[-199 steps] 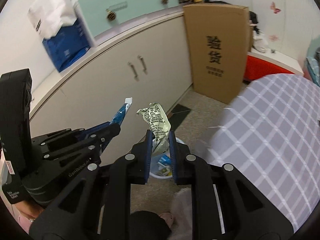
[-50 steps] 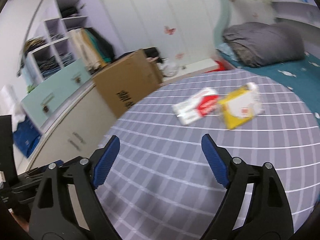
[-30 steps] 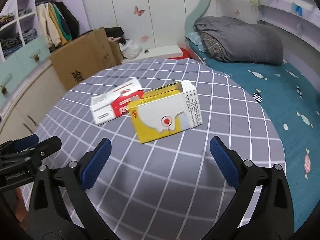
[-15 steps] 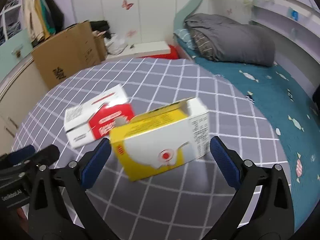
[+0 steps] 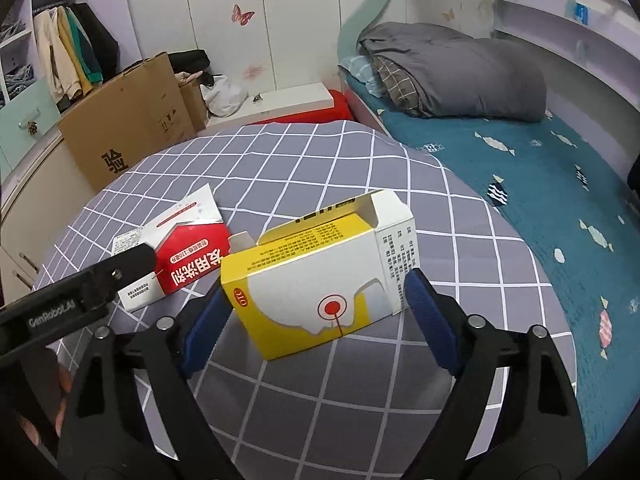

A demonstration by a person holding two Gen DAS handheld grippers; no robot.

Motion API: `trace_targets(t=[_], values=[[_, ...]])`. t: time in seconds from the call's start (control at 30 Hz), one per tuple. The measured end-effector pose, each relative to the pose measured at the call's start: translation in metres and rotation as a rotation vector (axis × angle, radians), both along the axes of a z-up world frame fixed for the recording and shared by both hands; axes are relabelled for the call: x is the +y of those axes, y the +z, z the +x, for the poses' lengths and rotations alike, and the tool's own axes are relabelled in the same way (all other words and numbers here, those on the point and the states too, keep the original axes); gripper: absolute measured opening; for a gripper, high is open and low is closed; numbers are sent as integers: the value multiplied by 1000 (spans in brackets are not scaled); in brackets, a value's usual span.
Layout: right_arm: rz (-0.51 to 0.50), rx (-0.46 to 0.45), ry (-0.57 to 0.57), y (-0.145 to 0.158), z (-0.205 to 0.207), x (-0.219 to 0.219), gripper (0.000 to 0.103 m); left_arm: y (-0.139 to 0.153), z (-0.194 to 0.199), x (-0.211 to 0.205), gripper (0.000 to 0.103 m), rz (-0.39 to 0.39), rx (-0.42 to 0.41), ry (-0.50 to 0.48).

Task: Collect trash
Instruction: 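Grasp the white-red medicine box with the left tool while the right tool grasps the yellow carton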

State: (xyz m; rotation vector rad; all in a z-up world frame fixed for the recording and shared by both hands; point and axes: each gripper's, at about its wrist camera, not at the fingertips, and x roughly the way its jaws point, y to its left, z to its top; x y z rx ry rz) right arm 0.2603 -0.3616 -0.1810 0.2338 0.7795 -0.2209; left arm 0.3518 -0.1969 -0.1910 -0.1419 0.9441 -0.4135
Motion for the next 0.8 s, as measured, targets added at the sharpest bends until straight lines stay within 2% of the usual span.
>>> trace_targets(t=[0.07,0.13,0.17,0.23,0.3,0.37,0.4,0.6,0.67,0.8], values=[[9,5,0,-1,1,-1,75,-1,1,-3,85,6,-16,-5],[20,8,3,-2,3,-2,67,-1,1,-9,72,44,-39,-8],[23,11,1,-3,3,-4,62,-1,1,-11,68,65,-49,-9],[29,17,2,-4,5,-5,60,-1,0,-12,66,78,-55,-16],[32,16,-1,-4,5,-5,57,0,-1,-10,50,68,-49,-16],[33,9,-5,-3,4,-3,42,-1,-1,-6,33,47,-34,-12],[34,8,-7,-3,3,-3,39,-1,-1,-3,30,37,-28,-10],[52,-21,-15,-1,-3,-7,23,1,-7,10,14,-35,-6,-2],[58,-35,-11,1,-7,-7,16,4,-12,13,12,-52,-10,-2],[96,-55,13,3,-13,-7,13,10,-27,20,10,-69,-43,-2]])
